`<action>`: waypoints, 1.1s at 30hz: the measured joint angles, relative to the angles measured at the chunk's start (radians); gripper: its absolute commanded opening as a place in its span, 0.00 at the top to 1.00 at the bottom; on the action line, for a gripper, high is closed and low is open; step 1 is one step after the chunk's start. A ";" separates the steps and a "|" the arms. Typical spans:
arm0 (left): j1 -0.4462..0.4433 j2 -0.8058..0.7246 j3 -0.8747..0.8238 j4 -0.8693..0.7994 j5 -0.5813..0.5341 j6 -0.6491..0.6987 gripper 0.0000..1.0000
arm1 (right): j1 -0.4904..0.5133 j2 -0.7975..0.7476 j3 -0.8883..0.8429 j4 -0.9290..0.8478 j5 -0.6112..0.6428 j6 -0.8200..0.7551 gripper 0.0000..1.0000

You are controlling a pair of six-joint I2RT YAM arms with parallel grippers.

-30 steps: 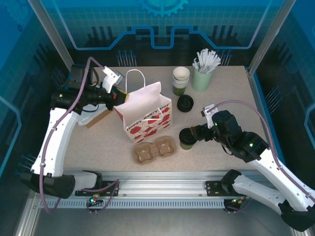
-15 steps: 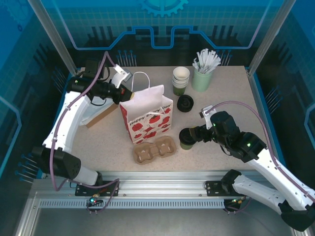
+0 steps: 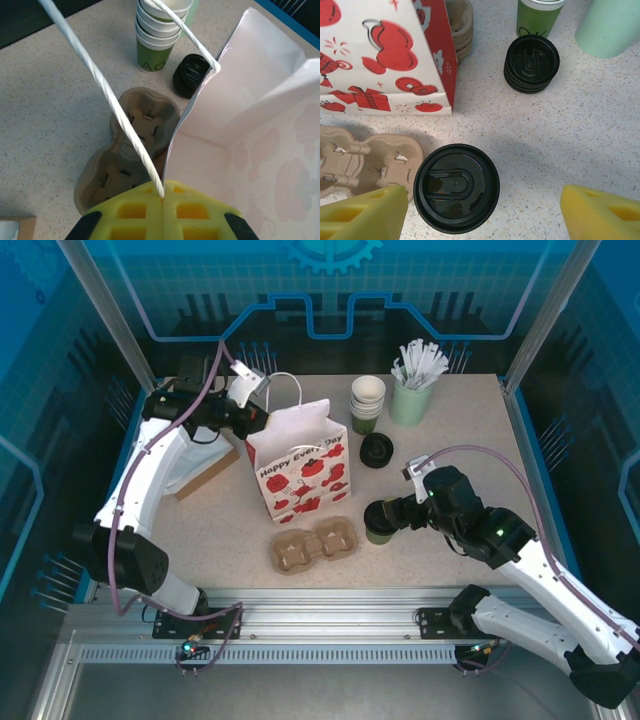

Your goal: Pack the takeout coffee

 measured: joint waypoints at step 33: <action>-0.074 0.005 -0.043 0.029 -0.091 0.156 1.00 | 0.000 0.037 -0.013 0.029 -0.021 0.003 0.19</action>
